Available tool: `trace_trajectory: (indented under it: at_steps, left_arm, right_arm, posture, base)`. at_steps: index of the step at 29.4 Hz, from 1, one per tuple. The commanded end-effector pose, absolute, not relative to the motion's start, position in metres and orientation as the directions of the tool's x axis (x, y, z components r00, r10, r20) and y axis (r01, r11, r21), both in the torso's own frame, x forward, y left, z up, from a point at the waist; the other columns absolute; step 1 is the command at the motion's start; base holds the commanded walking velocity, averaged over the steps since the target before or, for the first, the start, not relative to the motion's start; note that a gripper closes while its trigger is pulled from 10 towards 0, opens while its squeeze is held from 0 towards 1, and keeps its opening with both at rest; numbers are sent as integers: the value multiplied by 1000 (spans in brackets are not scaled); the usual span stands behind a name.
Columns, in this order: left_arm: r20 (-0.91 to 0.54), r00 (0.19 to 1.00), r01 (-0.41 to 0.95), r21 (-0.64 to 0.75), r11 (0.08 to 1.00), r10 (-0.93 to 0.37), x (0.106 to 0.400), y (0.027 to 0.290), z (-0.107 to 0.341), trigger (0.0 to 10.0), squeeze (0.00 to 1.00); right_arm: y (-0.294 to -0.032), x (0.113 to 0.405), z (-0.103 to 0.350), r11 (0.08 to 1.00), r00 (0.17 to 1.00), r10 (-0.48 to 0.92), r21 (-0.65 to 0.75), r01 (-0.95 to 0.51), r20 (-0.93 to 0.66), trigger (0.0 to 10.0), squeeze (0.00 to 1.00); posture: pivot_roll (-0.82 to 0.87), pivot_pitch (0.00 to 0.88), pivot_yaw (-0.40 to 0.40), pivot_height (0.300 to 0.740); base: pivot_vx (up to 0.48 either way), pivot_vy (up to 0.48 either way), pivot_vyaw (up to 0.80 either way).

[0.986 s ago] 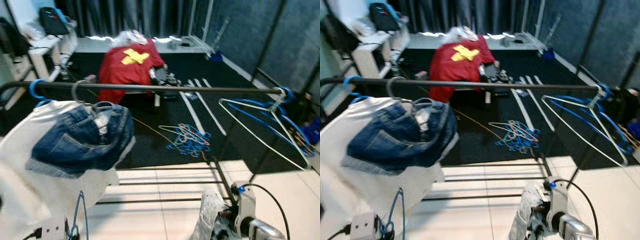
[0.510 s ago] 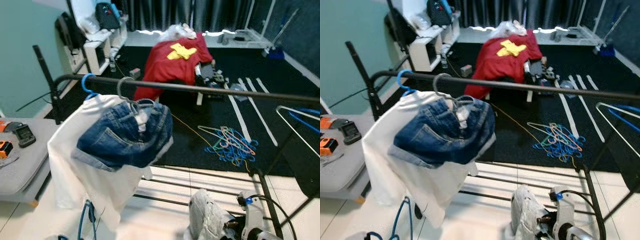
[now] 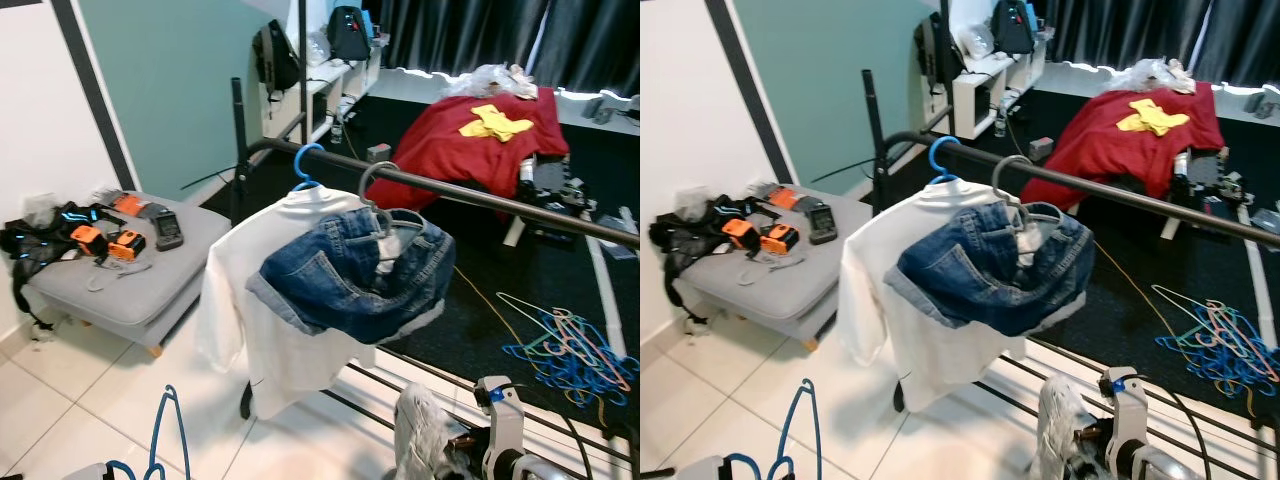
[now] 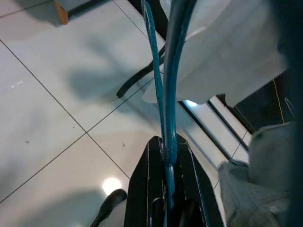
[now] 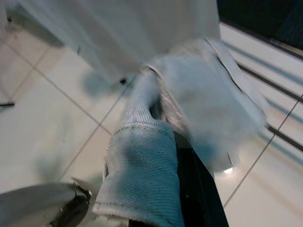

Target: Hang hanger

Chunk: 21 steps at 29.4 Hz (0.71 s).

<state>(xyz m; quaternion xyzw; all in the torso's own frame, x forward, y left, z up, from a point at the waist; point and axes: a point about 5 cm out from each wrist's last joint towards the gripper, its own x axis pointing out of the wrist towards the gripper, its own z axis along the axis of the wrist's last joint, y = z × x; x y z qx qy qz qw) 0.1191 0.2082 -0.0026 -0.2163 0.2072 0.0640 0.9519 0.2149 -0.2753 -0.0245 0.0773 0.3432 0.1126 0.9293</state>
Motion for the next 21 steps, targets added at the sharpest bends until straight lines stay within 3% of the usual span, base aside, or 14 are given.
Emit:
trace_trajectory:
  at_steps: [1, 10, 21]
  left_arm:
    - [-433, 901, -191, -389, 901, 4, 120, 205, -4, 10000, 0]
    - [-419, 908, -156, -378, 912, -18, 132, 200, -5, 10000, 0]
    - [-419, 908, -164, -369, 915, -6, 135, 206, -10, 10000, 0]
  right_arm:
    - [-290, 208, -25, 974, 732, 219, 194, -121, -645, 10000, 0]
    - [-307, 194, -30, 989, 704, 128, 138, -43, -699, 10000, 0]
    - [-299, 199, -31, 988, 702, 143, 136, -66, -697, 10000, 0]
  posture:
    - [-63, 0, -50, 740]
    - [-81, 0, -44, 740]
    - [-63, 0, -46, 740]
  base:
    - [0, 0, 781]
    - [0, 0, 778]
    - [0, 0, 777]
